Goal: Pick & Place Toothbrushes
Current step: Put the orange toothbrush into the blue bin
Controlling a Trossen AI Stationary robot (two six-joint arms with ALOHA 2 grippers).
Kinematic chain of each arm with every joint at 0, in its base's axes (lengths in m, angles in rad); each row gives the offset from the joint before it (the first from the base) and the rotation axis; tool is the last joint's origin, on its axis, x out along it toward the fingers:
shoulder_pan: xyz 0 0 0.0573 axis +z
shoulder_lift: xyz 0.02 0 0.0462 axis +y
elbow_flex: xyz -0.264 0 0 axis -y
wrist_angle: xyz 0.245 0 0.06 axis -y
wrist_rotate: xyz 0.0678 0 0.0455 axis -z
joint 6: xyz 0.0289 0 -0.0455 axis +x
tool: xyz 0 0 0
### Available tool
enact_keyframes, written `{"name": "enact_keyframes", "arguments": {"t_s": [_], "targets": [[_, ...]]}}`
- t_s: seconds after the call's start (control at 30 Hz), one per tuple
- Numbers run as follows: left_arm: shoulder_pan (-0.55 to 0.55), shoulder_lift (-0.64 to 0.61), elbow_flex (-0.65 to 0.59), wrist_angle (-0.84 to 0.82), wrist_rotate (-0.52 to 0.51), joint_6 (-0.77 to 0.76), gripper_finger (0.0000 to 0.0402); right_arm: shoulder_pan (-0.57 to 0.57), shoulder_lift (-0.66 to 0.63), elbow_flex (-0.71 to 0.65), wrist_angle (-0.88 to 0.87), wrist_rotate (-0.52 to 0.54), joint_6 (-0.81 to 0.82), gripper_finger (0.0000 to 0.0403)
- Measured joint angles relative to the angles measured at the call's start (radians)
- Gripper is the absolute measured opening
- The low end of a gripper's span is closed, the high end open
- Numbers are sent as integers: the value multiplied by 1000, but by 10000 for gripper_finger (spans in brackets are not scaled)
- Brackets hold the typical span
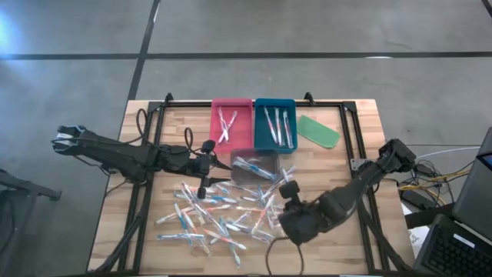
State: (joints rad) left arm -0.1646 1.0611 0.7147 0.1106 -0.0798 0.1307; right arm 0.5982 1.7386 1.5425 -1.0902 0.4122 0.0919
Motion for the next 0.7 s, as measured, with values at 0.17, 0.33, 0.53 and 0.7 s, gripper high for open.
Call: {"name": "enact_keyframes", "arguments": {"t_s": [0.17,0.33,0.53,0.7], "targets": [[0,0,0,0,0,0,163,-55,0,-32,117,-5,-113,56],[0,0,0,0,0,0,163,-102,0,-72,226,-96,-180,97],[0,0,0,0,0,0,163,-128,0,-117,288,-104,-182,134],[0,0,0,0,0,0,163,-135,-1,-158,377,-107,-223,158]]}}
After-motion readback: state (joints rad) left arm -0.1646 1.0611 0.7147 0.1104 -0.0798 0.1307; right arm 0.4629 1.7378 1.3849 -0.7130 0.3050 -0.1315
